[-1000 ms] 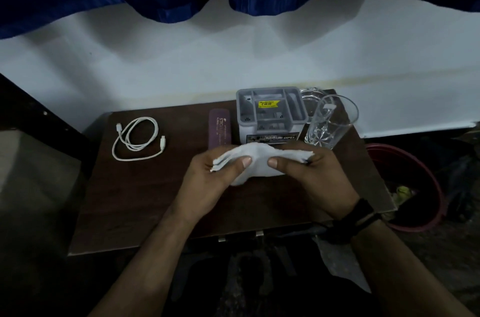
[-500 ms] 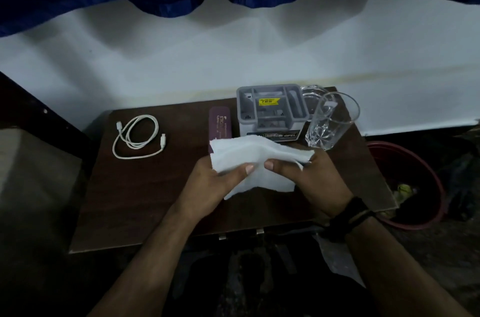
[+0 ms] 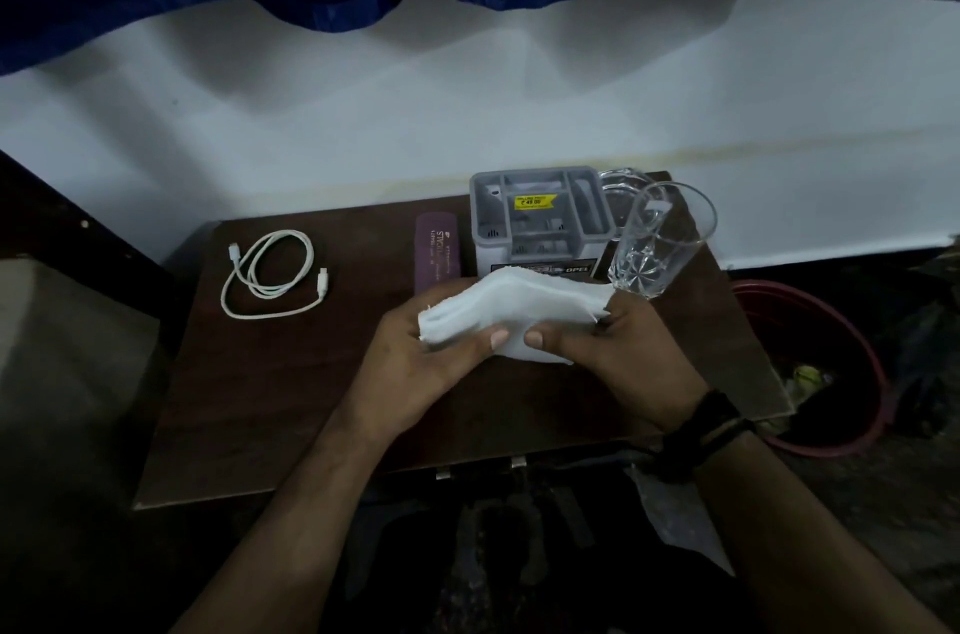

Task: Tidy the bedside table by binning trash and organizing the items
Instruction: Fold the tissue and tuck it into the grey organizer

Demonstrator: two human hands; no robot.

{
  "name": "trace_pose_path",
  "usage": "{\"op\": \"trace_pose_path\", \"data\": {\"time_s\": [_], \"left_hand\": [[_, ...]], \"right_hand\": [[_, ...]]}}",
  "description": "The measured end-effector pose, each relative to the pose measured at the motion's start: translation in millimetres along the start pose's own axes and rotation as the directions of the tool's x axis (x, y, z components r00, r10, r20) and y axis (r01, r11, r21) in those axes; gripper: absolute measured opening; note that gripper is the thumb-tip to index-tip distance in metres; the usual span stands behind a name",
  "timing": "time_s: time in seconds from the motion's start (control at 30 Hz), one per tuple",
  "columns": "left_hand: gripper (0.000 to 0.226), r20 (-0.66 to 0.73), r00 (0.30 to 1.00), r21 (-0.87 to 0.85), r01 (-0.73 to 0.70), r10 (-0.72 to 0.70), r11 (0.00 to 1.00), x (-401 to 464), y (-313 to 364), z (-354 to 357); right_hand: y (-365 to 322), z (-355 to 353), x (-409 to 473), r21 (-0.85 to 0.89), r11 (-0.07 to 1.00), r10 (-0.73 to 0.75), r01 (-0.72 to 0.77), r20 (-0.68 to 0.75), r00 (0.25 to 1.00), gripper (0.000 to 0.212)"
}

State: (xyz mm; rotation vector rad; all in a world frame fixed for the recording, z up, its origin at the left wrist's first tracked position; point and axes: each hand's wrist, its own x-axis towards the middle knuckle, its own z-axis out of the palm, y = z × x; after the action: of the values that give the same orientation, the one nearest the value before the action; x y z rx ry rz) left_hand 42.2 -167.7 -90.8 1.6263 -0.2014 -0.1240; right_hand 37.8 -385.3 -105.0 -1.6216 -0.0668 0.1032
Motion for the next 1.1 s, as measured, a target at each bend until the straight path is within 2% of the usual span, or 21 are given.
{"op": "trace_pose_path", "data": {"time_s": [0.17, 0.27, 0.33, 0.4, 0.5, 0.57, 0.7, 0.77, 0.87, 1.0, 1.1], "left_hand": [[0.035, 0.001, 1.000, 0.001, -0.019, 0.019, 1.000, 0, 3, -2], [0.052, -0.017, 0.991, 0.081, -0.134, 0.136, 0.988, 0, 12, 0], [0.064, -0.058, 0.967, 0.182, -0.233, 0.247, 0.955, 1, 17, 0], [0.066, -0.039, 0.909, 0.383, -0.370, 0.415, 0.846, 3, 21, -1], [0.055, 0.104, 0.787, 0.622, -0.529, 0.609, 0.578, 6, 29, -4], [0.050, 0.169, 0.767, 0.673, -0.548, 0.619, 0.496, 8, 33, -3], [0.042, 0.230, 0.809, 0.783, -0.483, 0.541, 0.391, 8, 26, -6], [0.037, 0.234, 0.829, 0.804, -0.459, 0.507, 0.379, 8, 23, -7], [0.045, 0.207, 0.841, 0.788, -0.446, 0.499, 0.425, 7, 28, -4], [0.039, 0.206, 0.861, 0.780, -0.431, 0.465, 0.453, 6, 27, -1], [0.062, 0.135, 0.889, 0.750, -0.380, 0.438, 0.541, 7, 25, -2]], "right_hand": [[-7, 2, -2, 0.003, 1.000, -0.020, 0.021, -0.043, 0.999, 0.052], [-14, 0, -2, -0.123, 0.987, -0.115, 0.107, -0.058, 0.992, 0.052], [-16, 0, -1, -0.092, 0.991, -0.106, 0.099, -0.075, 0.992, 0.045], [-13, 1, -2, -0.069, 0.996, -0.069, 0.063, -0.084, 0.994, 0.037], [-10, 3, -3, -0.066, 0.998, -0.020, 0.014, -0.096, 0.995, 0.032], [-10, 3, -3, -0.063, 0.998, -0.005, -0.001, -0.094, 0.996, 0.031], [-12, 3, -2, -0.068, 0.998, -0.006, 0.001, -0.081, 0.997, 0.031], [-12, 3, -2, -0.116, 0.993, -0.038, 0.030, -0.070, 0.997, 0.032], [-11, 2, -1, -0.130, 0.991, -0.036, 0.029, -0.055, 0.998, 0.033], [-5, 2, 0, -0.194, 0.980, -0.057, 0.048, -0.043, 0.997, 0.027], [-7, 2, 0, -0.124, 0.992, -0.027, 0.018, -0.065, 0.998, 0.023]]}}
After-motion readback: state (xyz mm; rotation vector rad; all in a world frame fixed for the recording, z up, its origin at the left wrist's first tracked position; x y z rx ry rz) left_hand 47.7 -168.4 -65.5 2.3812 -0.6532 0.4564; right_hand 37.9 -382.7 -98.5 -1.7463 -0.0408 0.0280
